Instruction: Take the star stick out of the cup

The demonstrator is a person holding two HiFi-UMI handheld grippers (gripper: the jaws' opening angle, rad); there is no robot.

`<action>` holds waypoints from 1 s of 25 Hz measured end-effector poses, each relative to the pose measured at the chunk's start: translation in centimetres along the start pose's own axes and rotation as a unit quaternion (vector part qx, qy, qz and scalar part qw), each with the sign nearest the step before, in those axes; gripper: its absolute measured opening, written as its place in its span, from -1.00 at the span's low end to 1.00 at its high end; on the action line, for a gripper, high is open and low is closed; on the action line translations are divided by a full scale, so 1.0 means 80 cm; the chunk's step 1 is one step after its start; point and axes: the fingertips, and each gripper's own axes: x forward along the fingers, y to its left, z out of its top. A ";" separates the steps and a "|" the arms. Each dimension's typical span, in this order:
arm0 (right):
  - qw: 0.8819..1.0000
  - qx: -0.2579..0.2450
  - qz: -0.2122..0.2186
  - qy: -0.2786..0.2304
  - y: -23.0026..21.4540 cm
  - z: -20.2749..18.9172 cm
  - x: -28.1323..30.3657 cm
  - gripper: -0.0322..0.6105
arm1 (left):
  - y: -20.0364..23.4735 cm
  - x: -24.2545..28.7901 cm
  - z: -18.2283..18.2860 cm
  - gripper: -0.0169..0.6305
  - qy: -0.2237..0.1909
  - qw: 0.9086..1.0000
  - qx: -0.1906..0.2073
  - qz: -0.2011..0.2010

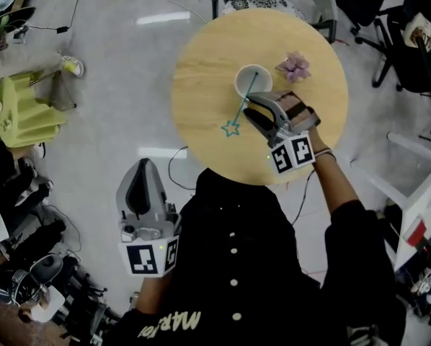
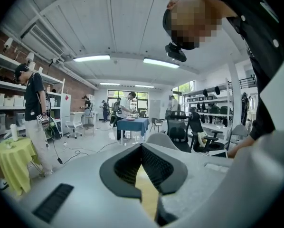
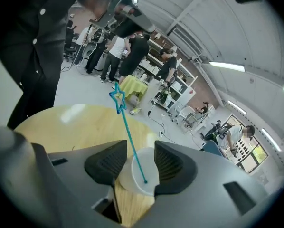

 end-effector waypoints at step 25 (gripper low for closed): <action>0.998 -0.049 -0.042 0.003 0.006 0.000 0.029 -0.85 | 0.001 0.004 -0.007 -0.96 0.007 1.000 -0.009 0.000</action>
